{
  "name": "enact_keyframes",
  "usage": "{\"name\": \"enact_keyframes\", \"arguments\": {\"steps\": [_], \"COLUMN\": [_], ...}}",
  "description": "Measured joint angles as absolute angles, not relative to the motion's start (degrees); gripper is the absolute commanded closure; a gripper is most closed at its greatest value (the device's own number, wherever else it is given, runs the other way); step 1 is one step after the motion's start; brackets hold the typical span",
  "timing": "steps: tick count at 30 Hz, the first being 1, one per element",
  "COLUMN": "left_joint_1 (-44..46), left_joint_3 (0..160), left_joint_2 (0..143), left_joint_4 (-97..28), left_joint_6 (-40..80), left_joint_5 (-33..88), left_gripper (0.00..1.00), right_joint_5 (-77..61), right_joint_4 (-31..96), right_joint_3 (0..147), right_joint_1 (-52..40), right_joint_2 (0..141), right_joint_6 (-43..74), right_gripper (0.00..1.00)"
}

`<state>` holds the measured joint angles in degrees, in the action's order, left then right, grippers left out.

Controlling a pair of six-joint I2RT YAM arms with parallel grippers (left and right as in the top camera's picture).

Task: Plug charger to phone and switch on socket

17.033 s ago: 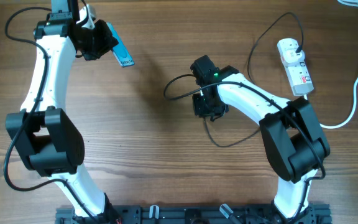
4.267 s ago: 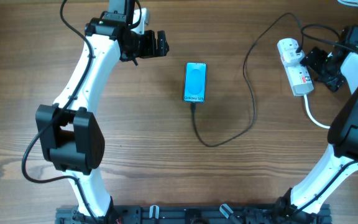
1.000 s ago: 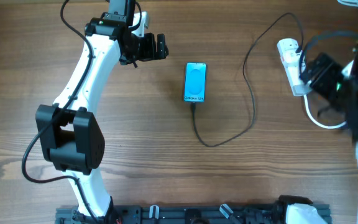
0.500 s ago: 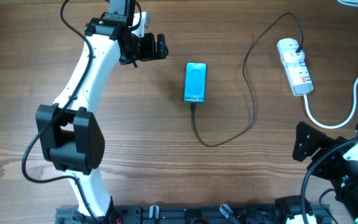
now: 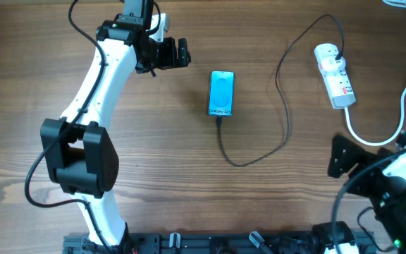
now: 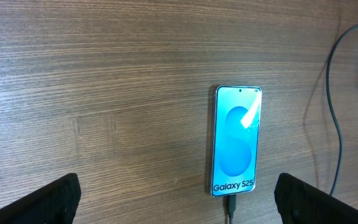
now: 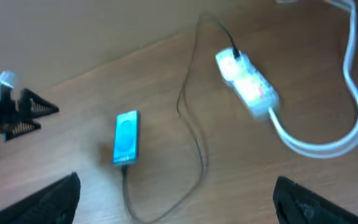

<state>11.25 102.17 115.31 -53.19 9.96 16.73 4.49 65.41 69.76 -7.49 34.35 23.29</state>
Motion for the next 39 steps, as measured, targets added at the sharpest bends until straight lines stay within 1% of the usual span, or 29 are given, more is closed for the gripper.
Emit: {"name": "enact_keyframes", "arguments": {"steps": [1, 4, 6, 9, 10, 13, 14, 22, 27, 32, 39], "left_joint_1": [11.25, 11.25, 11.25, 11.25, 11.25, 11.25, 11.25, 11.25, 11.25, 11.25, 11.25], "left_joint_3": [102.17, 102.17, 102.17, 102.17, 102.17, 102.17, 102.17, 102.17, 102.17, 102.17, 102.17], "left_joint_2": [115.31, 115.31, 115.31, 115.31, 115.31, 115.31, 115.31, 115.31, 115.31, 115.31, 115.31], "left_joint_4": [-53.21, -53.17, -53.25, -53.21, -53.21, -53.28, -53.25, -53.21, -53.23, -53.21, -53.21], "left_joint_6": [9.96, 9.96, 9.96, 9.96, 9.96, 9.96, 9.96, 9.96, 9.96, 9.96, 9.96], "left_joint_5": [16.75, 16.69, 16.58, 16.51, 16.53, 16.49, 16.53, 16.51, 16.51, 16.51, 16.51], "left_gripper": [0.0, 0.0, 0.0, 0.0, 0.0, 0.0, 0.0, 0.0, 0.0, 0.0, 0.0], "right_joint_5": [2.74, -0.93, -4.23, -6.44, -7.14, -7.99, -8.21, -9.21, -10.13, -10.55, -10.48], "right_joint_4": [59.0, 50.17, 43.29, 34.26, 29.54, 23.44, 19.22, -6.11, -6.04, -0.82, -0.64], "right_joint_3": [64.23, 55.09, 46.26, 35.81, 30.44, 23.07, 19.42, 1.93, 0.36, 0.36, 0.36], "right_joint_1": [-6.04, -3.11, 0.49, 3.49, 4.25, 4.45, 4.45, 4.45, 4.45, 4.23, 2.76], "right_joint_2": [30.96, 24.34, 18.09, 11.94, 8.75, 4.1, 2.07, 1.04, 0.99, 0.93, 0.93], "right_joint_6": [19.11, 13.56, 9.72, 6.46, 5.06, 3.05, 2.33, 0.3, -0.8, -1.87, -2.66], "right_gripper": [0.0, 0.0, 0.0, 0.0, 0.0, 0.0, 0.01, 0.0, 0.0, 0.0, 0.0]}}
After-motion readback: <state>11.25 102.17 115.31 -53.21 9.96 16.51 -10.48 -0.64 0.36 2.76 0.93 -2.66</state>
